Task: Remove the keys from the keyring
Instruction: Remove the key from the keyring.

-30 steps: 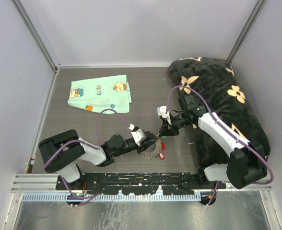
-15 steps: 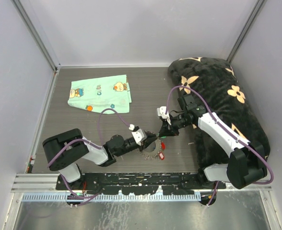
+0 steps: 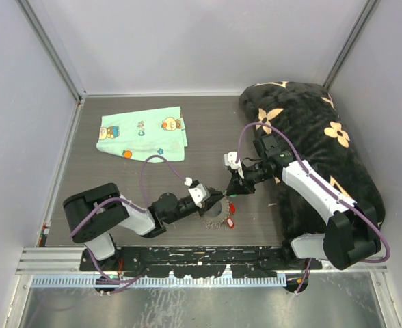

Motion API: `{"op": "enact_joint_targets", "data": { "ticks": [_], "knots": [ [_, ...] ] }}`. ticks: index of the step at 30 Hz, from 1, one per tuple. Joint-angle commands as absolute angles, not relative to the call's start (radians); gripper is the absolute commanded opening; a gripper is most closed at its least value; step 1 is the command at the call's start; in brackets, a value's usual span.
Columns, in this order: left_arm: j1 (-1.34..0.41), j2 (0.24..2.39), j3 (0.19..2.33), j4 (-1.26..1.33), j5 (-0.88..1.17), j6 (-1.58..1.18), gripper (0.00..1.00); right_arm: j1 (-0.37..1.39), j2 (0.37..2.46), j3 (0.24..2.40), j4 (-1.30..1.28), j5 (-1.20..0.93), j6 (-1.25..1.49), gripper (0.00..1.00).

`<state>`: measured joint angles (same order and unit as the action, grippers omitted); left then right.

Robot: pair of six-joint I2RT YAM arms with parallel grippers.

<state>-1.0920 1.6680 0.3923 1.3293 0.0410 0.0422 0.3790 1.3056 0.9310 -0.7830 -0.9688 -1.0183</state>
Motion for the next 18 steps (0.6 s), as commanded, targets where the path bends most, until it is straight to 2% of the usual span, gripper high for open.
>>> {"op": "enact_joint_targets", "data": {
  "ticks": [1,9,13,18],
  "knots": [
    [-1.097,1.676,0.423,1.41,0.023,0.06,0.1,0.387,1.269,0.946,-0.774,-0.999,-1.03,0.01],
    [-1.097,1.664,0.438,1.371,0.018,0.058,0.07,0.39,1.272,0.948,-0.778,-1.0,-1.03,0.01],
    [-1.097,1.653,0.448,1.333,0.019,0.058,0.01,0.39,1.272,0.95,-0.782,-0.999,-1.032,0.01],
    [-1.097,1.638,0.448,1.303,0.007,0.058,0.0,0.392,1.273,0.958,-0.789,-0.994,-1.03,0.01]
  ]
}}
